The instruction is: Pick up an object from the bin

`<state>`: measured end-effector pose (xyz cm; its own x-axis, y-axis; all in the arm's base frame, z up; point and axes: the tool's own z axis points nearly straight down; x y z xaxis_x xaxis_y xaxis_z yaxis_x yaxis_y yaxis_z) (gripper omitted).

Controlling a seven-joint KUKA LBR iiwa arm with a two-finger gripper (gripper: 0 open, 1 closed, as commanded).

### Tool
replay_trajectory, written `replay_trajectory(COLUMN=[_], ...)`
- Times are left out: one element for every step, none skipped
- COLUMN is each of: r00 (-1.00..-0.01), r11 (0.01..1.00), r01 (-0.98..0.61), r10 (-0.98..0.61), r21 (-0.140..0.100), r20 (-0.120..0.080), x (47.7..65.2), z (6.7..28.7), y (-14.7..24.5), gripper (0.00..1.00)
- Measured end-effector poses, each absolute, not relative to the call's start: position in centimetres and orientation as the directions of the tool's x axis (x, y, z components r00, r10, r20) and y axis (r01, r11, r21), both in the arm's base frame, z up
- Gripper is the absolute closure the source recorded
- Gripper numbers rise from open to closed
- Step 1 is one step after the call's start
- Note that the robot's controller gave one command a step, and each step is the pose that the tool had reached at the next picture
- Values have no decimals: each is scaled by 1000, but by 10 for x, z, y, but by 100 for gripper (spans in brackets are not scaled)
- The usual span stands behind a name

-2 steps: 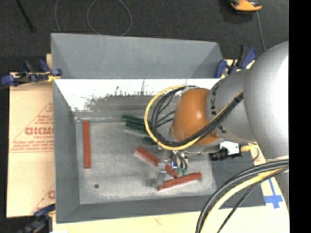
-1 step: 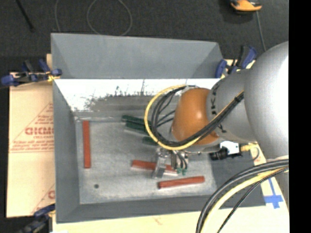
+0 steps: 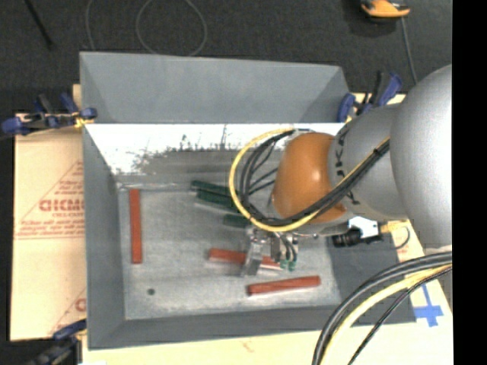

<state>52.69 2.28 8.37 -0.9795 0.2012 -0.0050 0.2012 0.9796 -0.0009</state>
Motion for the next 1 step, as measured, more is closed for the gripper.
replay_trajectory(r00=[-981], r11=[981], r01=[196], r10=[196], r21=[1], r20=[-5], x=[528], z=[112], y=[22], gripper=[100])
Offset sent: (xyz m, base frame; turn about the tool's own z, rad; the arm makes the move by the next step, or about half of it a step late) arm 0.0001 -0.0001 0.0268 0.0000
